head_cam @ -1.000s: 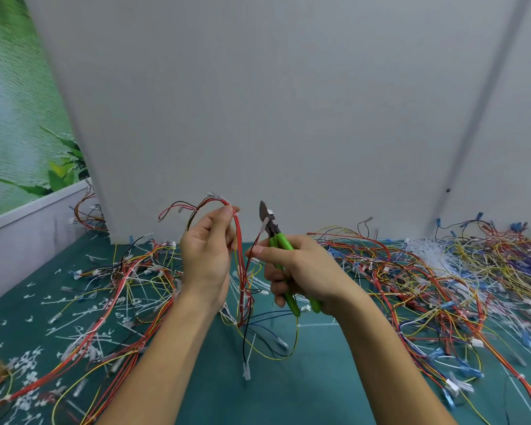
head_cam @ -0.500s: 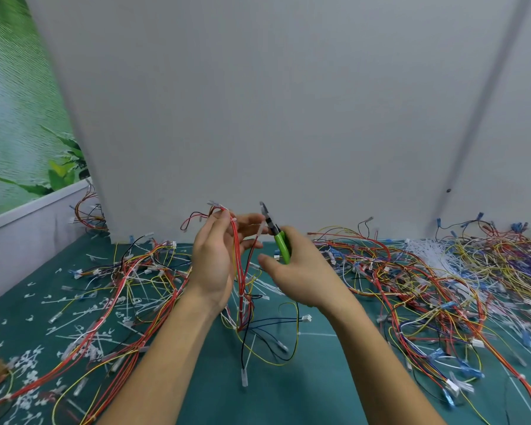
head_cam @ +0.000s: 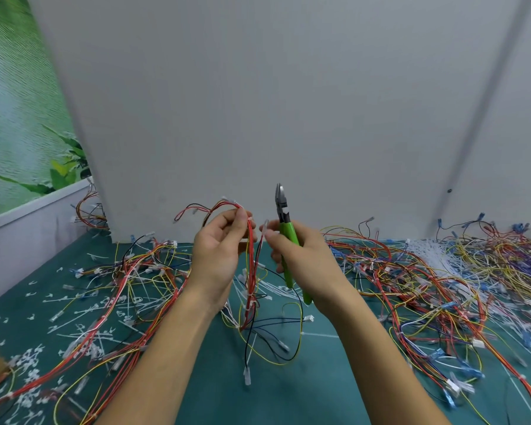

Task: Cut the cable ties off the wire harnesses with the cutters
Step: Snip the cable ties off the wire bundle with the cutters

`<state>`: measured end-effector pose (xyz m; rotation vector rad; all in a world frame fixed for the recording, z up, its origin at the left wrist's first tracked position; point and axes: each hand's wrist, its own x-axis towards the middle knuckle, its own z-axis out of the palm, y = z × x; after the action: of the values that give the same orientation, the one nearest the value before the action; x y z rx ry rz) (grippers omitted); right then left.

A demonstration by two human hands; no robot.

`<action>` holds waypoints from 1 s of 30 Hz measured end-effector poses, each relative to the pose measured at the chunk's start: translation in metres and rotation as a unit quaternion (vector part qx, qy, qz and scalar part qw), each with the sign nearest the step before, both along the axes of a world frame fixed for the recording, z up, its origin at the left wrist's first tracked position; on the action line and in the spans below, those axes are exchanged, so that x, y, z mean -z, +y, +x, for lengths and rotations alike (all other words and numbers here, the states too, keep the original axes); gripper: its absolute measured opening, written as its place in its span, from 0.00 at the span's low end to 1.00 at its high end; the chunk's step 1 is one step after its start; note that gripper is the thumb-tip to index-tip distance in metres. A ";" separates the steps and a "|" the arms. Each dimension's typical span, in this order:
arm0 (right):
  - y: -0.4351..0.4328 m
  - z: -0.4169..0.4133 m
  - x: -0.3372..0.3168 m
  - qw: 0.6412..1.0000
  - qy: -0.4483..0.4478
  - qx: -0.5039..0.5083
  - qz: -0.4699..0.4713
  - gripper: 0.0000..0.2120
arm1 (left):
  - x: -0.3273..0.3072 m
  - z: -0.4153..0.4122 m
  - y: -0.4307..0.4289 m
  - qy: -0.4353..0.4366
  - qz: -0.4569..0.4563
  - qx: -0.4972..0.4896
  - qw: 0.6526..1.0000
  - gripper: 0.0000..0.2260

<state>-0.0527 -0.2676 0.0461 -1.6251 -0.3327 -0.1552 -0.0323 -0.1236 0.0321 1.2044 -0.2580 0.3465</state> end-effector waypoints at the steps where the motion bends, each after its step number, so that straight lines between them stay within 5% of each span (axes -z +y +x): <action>1: 0.000 -0.001 -0.001 1.000 0.011 -0.004 0.018 0.06 | 0.001 0.000 0.000 0.002 0.005 -0.003 1.000 0.10; 6: -0.001 0.003 0.000 0.999 0.022 0.012 0.024 0.17 | 0.005 0.002 -0.002 0.010 0.045 -0.020 0.999 0.09; 16: -0.004 0.003 0.005 0.999 -0.047 -0.019 0.008 0.05 | 0.003 -0.003 -0.001 -0.009 0.078 0.001 0.997 0.11; 30: -0.009 0.006 0.004 0.999 -0.014 0.039 0.010 0.06 | 0.003 -0.003 0.002 0.094 0.184 0.117 0.971 0.19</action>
<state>-0.0463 -0.2768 0.0425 -1.6188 -0.2888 -0.2394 -0.0354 -0.1217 0.0291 1.5435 -0.3043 -0.0276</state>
